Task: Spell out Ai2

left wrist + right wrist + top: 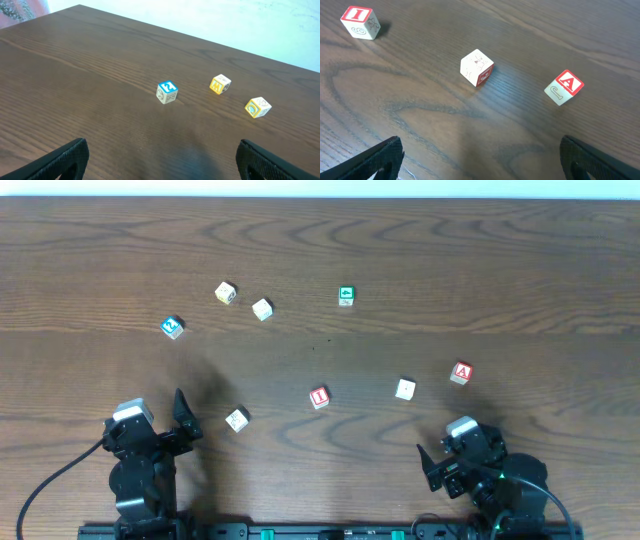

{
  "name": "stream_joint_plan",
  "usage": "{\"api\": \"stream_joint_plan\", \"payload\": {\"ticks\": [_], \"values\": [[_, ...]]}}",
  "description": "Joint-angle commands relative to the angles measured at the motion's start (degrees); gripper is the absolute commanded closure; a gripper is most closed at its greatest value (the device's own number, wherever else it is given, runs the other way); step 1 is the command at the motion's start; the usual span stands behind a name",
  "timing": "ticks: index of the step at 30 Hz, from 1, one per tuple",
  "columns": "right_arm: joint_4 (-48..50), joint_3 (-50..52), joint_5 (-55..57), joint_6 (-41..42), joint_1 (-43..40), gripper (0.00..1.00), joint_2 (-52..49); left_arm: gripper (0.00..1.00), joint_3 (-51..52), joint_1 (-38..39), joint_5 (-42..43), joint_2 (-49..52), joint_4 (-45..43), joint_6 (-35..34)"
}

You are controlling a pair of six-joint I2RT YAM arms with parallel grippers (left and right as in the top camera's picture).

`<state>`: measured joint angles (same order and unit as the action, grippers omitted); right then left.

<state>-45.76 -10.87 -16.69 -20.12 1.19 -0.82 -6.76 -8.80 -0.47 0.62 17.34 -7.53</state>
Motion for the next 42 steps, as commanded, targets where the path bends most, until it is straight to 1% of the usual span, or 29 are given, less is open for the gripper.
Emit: {"api": "stream_joint_plan", "payload": {"ticks": [1, 17, 19, 21, 22, 24, 27, 28, 30, 31, 33, 37, 39, 42], "values": [[-0.1, 0.7, -0.2, -0.1, -1.0, 0.01, 0.5, 0.05, 1.4, -0.1, -1.0, -0.4, 0.4, -0.2], [0.0, 0.7, -0.2, -0.1, -1.0, 0.01, 0.5, 0.05, 1.4, -0.1, -1.0, -0.4, 0.4, -0.2], [2.0, 0.7, 0.0, -0.3, -1.0, 0.01, 0.5, 0.05, 1.4, -0.1, -1.0, -0.4, 0.4, -0.2], [5.9, 0.7, -2.4, 0.6, -1.0, 0.01, 0.5, 0.04, 1.4, -0.1, -1.0, -0.4, 0.4, -0.2], [9.0, 0.7, -6.1, 2.5, -1.0, 0.01, 0.5, 0.05, 1.4, -0.1, -1.0, -0.4, 0.4, -0.2], [16.4, 0.7, -17.1, 9.1, -1.0, 0.01, 0.5, 0.05, 1.4, -0.1, -1.0, -0.4, 0.4, -0.2], [22.3, 0.7, -31.8, 20.8, -1.0, 0.01, 0.5, 0.05, 1.4, -0.1, -1.0, -0.4, 0.4, -0.2], [22.4, 0.7, -34.5, 22.7, -1.0, 0.01, 0.5, 0.05, 1.4, -0.1, -1.0, -0.4, 0.4, -0.2], [22.8, 0.7, -34.9, 23.6, -1.0, 0.01, 0.5, 0.05, 1.4, -0.1, -1.0, -0.4, 0.4, -0.2], [23.5, 0.7, -35.7, 25.9, -1.0, 0.01, 0.5, 0.05, 1.4, -0.1, -1.0, -0.4, 0.4, -0.2], [24.2, 0.7, -37.6, 33.4, -1.0, 0.01, 0.5, 0.05, 1.4, -0.1, -1.0, -0.4, 0.4, -0.2], [25.7, 0.8, -37.4, 44.0, -1.0, 0.01, 0.5, 0.05, 1.4, -0.1, -1.0, -0.4, 0.4, -0.2], [28.2, 0.8, -37.4, 46.6, -1.0, 0.01, 0.3, 0.04, 1.4, -0.1, -1.0, -0.4, 0.4, -0.2], [34.4, 0.8, -37.4, 48.7, -1.0, 0.01, -1.3, 0.05, 1.4, -0.1, -1.0, -0.4, 0.4, -0.2]]}}
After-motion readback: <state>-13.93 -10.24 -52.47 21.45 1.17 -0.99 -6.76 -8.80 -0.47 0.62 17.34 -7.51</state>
